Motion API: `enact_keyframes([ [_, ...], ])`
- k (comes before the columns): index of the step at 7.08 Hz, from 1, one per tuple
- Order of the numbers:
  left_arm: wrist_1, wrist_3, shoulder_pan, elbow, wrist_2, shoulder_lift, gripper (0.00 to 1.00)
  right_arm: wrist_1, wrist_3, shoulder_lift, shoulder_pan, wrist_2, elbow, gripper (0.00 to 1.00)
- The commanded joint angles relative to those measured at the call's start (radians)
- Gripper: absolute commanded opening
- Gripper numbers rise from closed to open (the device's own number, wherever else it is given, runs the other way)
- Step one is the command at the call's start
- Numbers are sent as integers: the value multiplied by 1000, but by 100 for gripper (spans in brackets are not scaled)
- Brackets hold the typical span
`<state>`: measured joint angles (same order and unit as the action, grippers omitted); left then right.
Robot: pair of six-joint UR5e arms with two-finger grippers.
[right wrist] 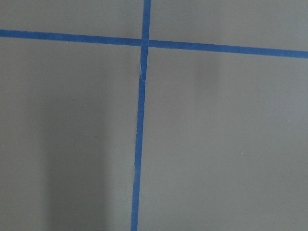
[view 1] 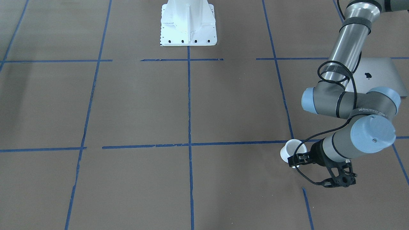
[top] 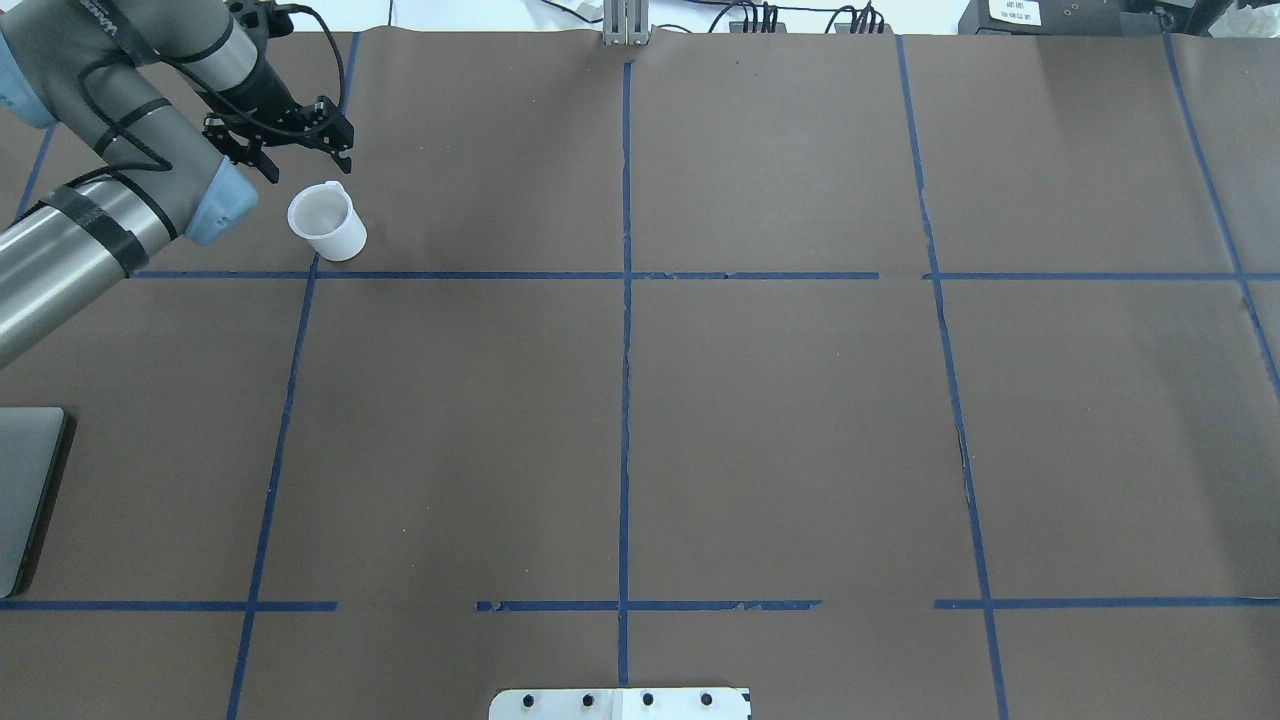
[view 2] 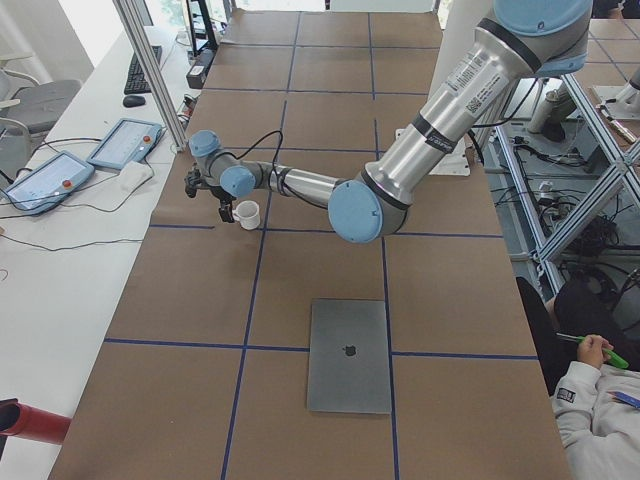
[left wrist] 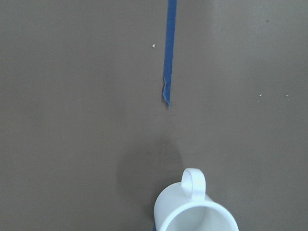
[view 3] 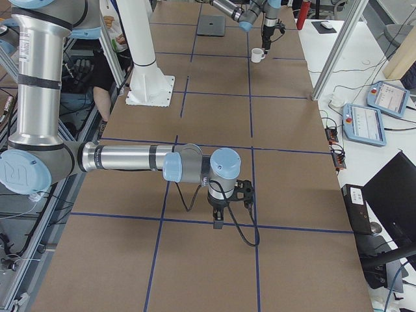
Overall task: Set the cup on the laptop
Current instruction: 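Move the left gripper down over the white mug and close on it, then lift the white mug with the left gripper and carry it toward the laptop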
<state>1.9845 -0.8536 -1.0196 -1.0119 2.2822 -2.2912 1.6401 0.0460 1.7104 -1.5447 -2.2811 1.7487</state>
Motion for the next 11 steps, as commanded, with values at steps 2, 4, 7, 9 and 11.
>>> enact_keyframes([
  [2,27,1,38,16,-64,1,62,0,0,0,0,0,0,100],
  [4,27,5,42,18,-66,4,25,1,0,0,0,0,0,100],
  [7,11,4,18,-13,-64,7,0,0,0,0,0,0,0,100],
  [9,2,5,-8,-220,-58,169,0,0,0,0,0,0,0,100],
  [11,-69,145,-49,-386,-58,318,0,0,0,0,0,0,0,100],
])
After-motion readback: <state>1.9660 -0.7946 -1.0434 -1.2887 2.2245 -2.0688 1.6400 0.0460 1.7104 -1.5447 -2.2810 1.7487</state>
